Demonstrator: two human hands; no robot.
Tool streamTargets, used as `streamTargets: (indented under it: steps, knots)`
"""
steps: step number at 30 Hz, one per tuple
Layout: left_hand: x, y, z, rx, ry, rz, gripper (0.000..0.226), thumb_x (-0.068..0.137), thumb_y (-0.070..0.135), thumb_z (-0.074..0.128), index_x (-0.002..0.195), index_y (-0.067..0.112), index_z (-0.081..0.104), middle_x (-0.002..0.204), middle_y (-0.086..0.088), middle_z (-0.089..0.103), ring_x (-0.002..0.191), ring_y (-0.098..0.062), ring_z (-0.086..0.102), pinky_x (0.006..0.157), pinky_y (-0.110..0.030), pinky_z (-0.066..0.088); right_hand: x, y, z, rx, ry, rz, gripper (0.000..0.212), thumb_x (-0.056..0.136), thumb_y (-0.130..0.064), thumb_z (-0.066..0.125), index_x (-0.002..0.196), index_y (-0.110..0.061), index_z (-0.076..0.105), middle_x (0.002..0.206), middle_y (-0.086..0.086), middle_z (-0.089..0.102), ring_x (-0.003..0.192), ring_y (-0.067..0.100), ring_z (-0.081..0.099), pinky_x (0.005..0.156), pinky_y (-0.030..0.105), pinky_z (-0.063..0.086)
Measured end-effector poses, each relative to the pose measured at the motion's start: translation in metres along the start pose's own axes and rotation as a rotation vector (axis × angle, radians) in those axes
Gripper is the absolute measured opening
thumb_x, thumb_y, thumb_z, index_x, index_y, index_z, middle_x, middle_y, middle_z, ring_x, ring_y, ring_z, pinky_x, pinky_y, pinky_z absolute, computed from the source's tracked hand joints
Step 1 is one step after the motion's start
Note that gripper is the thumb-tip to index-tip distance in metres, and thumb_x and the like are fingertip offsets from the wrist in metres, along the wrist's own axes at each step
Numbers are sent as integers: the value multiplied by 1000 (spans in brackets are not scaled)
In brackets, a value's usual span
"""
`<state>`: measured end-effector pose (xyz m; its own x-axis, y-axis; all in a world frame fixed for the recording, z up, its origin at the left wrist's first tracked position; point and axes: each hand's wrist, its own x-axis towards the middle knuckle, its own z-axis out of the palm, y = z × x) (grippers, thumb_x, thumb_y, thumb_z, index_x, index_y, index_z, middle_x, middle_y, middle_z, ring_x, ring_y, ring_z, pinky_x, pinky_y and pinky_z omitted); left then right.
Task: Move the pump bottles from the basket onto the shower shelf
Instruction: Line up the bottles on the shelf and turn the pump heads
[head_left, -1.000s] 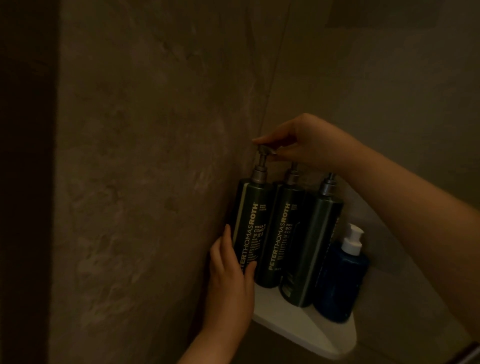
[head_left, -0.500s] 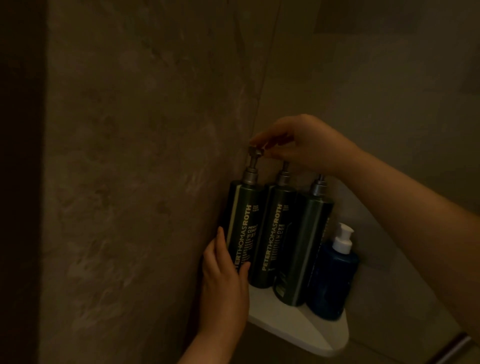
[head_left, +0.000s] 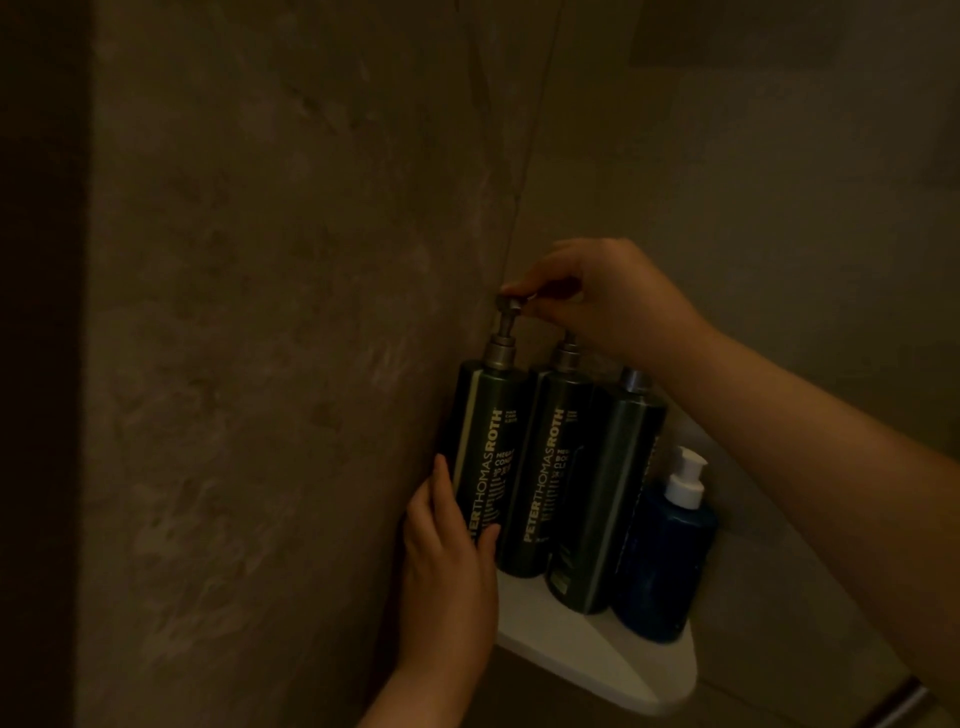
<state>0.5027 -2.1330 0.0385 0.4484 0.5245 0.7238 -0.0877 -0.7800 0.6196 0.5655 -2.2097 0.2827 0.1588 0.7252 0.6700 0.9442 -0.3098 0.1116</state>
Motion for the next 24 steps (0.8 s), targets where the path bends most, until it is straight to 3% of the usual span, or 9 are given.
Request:
streamTargets:
  steps: [4, 9, 14, 20, 24]
  knots:
    - [-1, -1, 1, 20, 1, -11, 88, 83, 22, 68, 144, 18, 4, 137, -18, 40, 119, -29, 50, 95, -38, 47, 0, 0, 0, -10, 13, -10, 20, 80, -14, 70, 99, -19, 73, 84, -5, 61, 80, 13, 61, 73, 28, 47]
    - [-2, -1, -1, 67, -17, -4, 87, 85, 28, 63, 145, 16, 1, 143, -17, 35, 123, -28, 47, 96, -33, 42, 1, 1, 1, -28, 19, 0, 15, 81, -18, 70, 95, -14, 74, 84, 2, 65, 80, 18, 62, 73, 33, 48]
    - [-10, -3, 1, 247, -13, 55, 102, 61, 18, 86, 141, -2, 28, 134, -25, 48, 114, -39, 55, 86, -46, 49, 3, 2, 2, -31, 11, -4, 16, 81, -22, 70, 95, -16, 75, 86, 3, 67, 80, 18, 63, 75, 38, 50]
    - [-11, -10, 4, 245, 46, 152, 97, 62, 16, 85, 141, 4, 30, 133, -17, 39, 114, -34, 50, 87, -42, 49, 4, 4, 2, -45, -4, -8, 18, 82, -24, 69, 97, -15, 75, 88, 4, 67, 80, 18, 62, 75, 39, 50]
    - [-5, -12, 5, 260, 4, 132, 97, 61, 15, 86, 140, 2, 31, 129, -21, 48, 110, -34, 56, 84, -41, 52, 8, 5, 5, -69, -10, 5, 18, 83, -24, 69, 97, -17, 75, 87, 4, 67, 76, 15, 59, 71, 33, 47]
